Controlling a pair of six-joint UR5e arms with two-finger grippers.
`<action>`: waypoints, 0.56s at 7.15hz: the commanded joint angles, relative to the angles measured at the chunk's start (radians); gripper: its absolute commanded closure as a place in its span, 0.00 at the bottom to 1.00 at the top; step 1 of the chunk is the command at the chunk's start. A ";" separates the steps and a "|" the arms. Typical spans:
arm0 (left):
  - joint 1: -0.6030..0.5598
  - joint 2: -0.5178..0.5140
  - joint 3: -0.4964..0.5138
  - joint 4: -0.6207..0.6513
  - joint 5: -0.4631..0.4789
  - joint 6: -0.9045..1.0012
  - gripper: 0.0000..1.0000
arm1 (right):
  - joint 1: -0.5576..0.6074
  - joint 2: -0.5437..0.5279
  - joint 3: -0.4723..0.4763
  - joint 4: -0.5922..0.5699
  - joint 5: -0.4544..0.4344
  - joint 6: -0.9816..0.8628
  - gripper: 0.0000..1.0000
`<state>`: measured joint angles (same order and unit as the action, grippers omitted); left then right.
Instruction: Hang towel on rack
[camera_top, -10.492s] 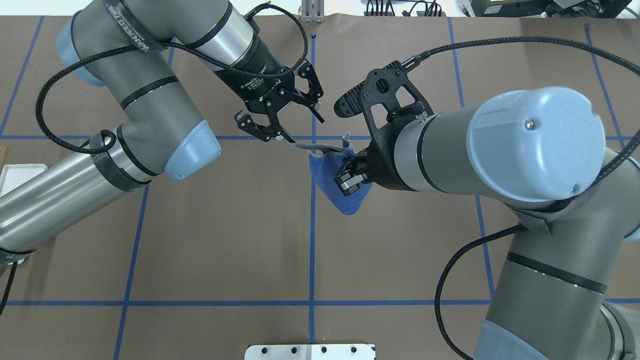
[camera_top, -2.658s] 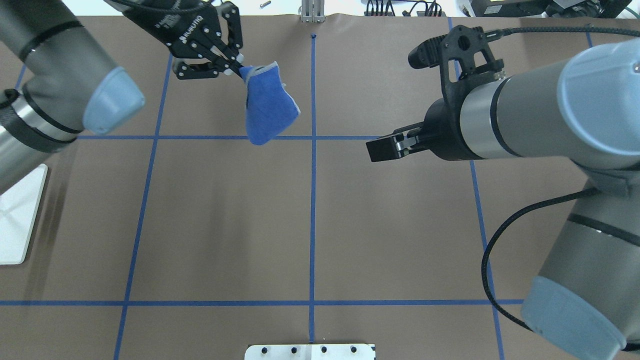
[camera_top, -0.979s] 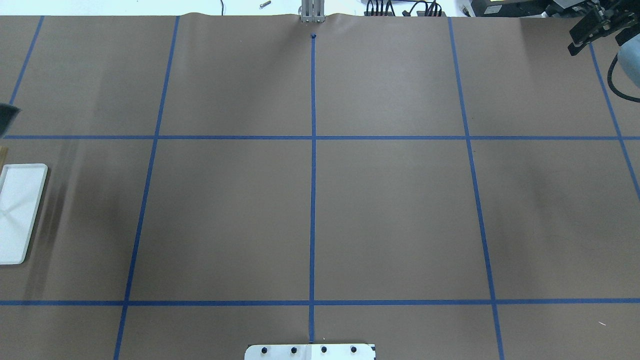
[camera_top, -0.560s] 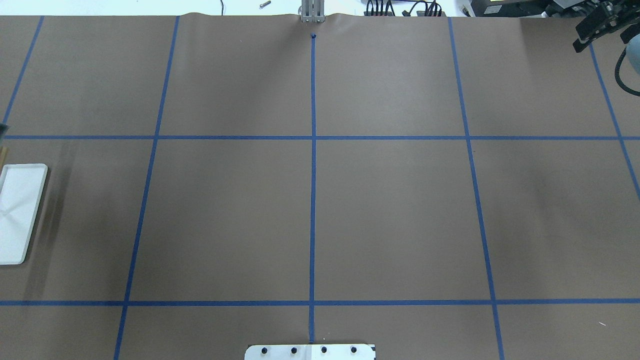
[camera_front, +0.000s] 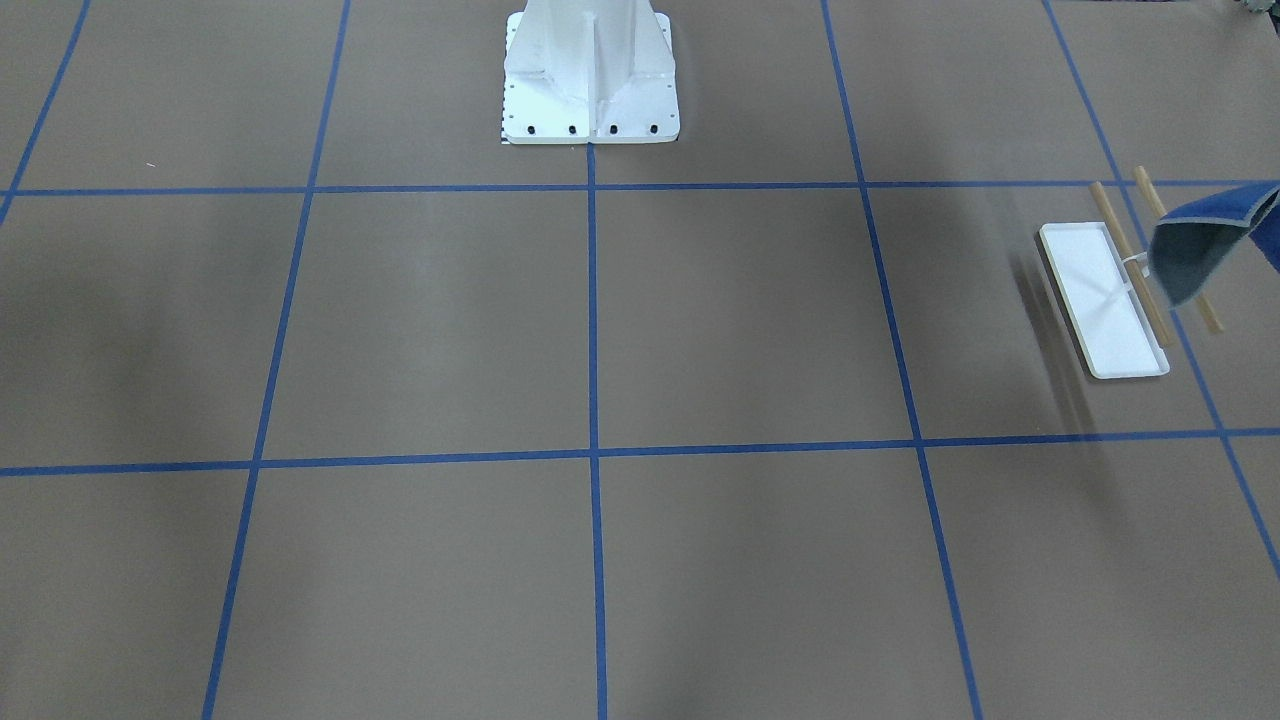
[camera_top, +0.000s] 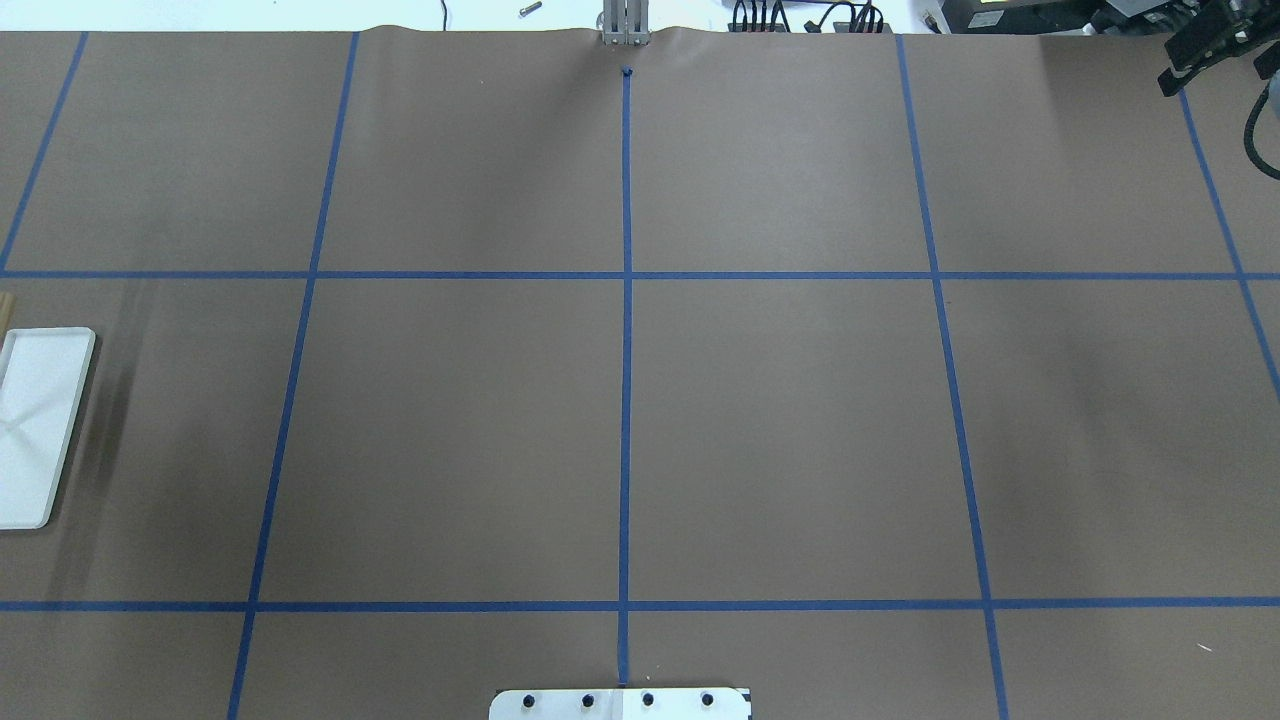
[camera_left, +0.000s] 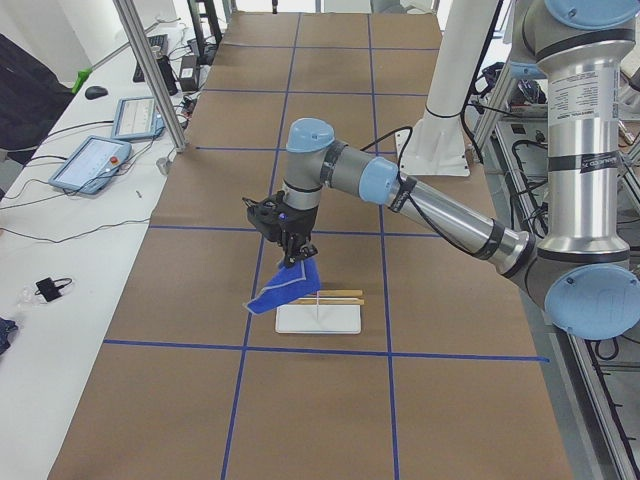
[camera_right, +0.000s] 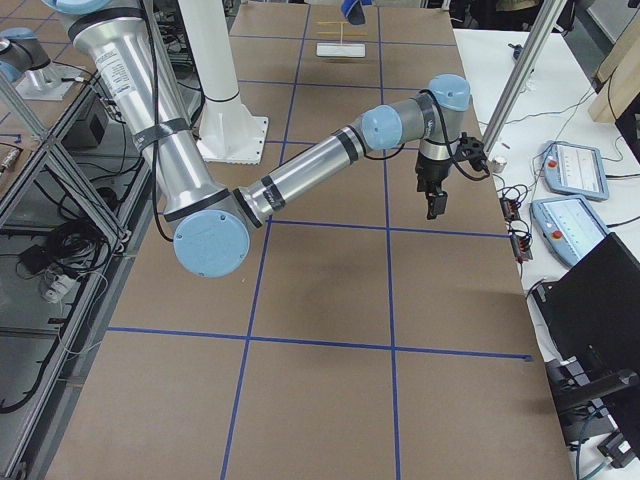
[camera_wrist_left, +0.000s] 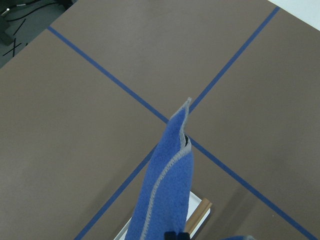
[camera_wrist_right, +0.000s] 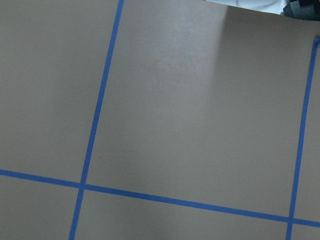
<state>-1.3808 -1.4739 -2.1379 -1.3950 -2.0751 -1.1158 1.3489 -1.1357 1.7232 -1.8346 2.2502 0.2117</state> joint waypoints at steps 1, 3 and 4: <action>0.034 -0.029 0.031 0.060 -0.072 -0.067 1.00 | 0.001 -0.006 0.030 -0.017 0.000 0.001 0.00; 0.123 -0.075 0.113 0.060 -0.071 -0.145 1.00 | -0.002 -0.001 0.045 -0.040 0.000 0.002 0.00; 0.123 -0.068 0.112 0.062 -0.071 -0.138 1.00 | -0.002 0.002 0.048 -0.040 0.000 0.002 0.00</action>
<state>-1.2729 -1.5416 -2.0365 -1.3353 -2.1446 -1.2480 1.3476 -1.1365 1.7669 -1.8715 2.2504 0.2132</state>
